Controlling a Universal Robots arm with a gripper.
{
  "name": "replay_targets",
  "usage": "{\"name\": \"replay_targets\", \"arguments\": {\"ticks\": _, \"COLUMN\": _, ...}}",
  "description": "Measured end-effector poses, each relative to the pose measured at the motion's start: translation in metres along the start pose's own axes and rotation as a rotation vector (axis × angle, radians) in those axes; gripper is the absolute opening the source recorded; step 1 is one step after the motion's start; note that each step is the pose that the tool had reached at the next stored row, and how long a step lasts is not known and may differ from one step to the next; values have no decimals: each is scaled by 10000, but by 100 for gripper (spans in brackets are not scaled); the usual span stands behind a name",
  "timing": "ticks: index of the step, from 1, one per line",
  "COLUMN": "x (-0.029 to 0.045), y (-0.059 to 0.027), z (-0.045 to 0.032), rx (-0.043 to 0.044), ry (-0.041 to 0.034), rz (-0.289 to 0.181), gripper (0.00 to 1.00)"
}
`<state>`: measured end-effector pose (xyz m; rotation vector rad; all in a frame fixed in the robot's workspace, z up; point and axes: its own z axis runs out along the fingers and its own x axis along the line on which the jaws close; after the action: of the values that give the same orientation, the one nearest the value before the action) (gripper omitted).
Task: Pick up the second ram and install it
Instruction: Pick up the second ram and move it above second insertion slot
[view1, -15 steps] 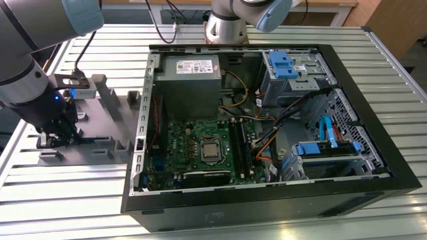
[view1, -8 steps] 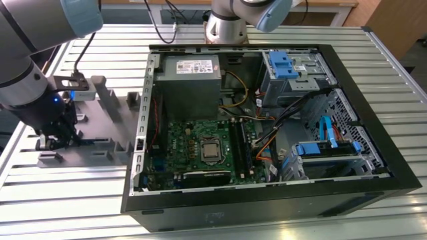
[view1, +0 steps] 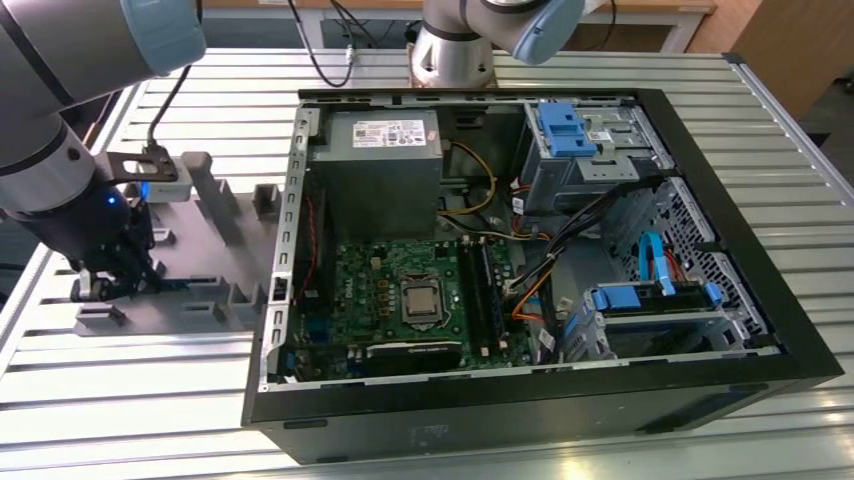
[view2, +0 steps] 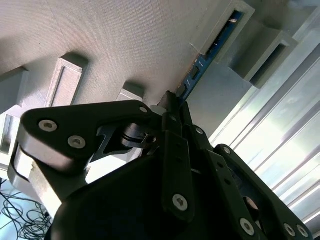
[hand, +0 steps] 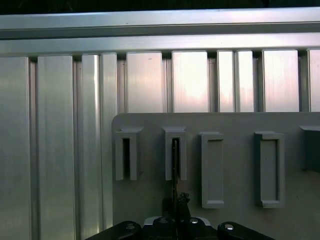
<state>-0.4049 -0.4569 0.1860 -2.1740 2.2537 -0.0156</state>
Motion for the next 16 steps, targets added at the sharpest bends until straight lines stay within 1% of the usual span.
{"name": "replay_targets", "arguments": {"ticks": 16, "x": 0, "y": -2, "z": -106, "rx": -1, "ry": 1, "rz": -1, "gripper": 14}}
